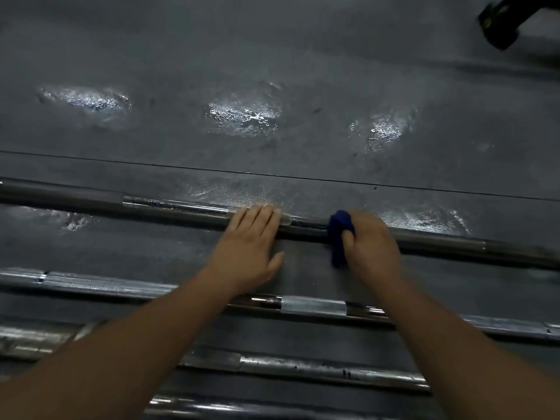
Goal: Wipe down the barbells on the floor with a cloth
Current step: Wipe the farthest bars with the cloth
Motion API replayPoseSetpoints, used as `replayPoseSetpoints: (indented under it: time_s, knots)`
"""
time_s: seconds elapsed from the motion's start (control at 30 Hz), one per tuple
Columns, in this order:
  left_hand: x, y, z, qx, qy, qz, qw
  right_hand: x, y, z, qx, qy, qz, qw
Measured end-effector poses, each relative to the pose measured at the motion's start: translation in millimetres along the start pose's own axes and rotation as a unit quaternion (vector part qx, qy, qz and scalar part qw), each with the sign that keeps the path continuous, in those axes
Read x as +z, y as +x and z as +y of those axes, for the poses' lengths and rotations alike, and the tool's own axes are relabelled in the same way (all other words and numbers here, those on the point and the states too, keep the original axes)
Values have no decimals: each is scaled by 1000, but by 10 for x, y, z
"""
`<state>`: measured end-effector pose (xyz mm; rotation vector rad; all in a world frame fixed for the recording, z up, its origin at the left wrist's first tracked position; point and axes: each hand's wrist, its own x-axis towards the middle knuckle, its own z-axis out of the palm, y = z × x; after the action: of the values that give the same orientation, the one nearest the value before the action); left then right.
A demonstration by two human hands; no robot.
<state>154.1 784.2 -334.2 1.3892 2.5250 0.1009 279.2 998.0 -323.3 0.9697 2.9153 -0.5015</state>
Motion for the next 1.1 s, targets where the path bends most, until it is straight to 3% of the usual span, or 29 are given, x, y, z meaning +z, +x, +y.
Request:
replayPoseSetpoints:
  time_s: [0.1,0.2,0.27,0.33,0.43,0.53,0.6,0.67,0.73,0.83,0.87,0.93,1.03,1.1]
  knots:
    - [151,94,-81,7,7,5,1000,279,104,-397,-19,-13,56,998]
    - [174,216,-149,4,8,36,999,368,134,-722,-174,-3,17,985]
    - [158,274,-175,10,11,45,999,233,262,-471,-209,-21,-21,977]
    - [92,369,-226,10,14,38,999,90,309,-20,-132,-45,-16,990]
    - [-71,603,-284,-3,7,-17,1000,-31,208,288,-5,-84,60,995]
    - [-177,741,-221,-25,14,-56,998,146,232,-260,-88,-72,76,991]
    - [-187,726,-194,-34,13,-53,998,246,256,-697,-175,-35,-5,984]
    - [-166,678,-214,-23,2,-42,999,234,272,-755,-206,-15,-47,977]
    - [-143,626,-255,-5,0,-29,1000,91,286,-454,-134,12,-31,990]
    - [-125,579,-243,1,8,-29,1000,-103,222,8,54,48,30,997]
    - [-125,588,-213,-5,10,-35,999,-87,191,-34,70,43,45,996]
    - [-146,638,-137,-23,2,-51,998,41,179,-366,33,23,49,998]
    - [-167,630,-135,-21,-18,-47,999,152,176,-744,-101,-5,-16,995]
    - [-161,549,-187,-4,-32,-37,999,46,272,-596,-99,-2,-60,993]
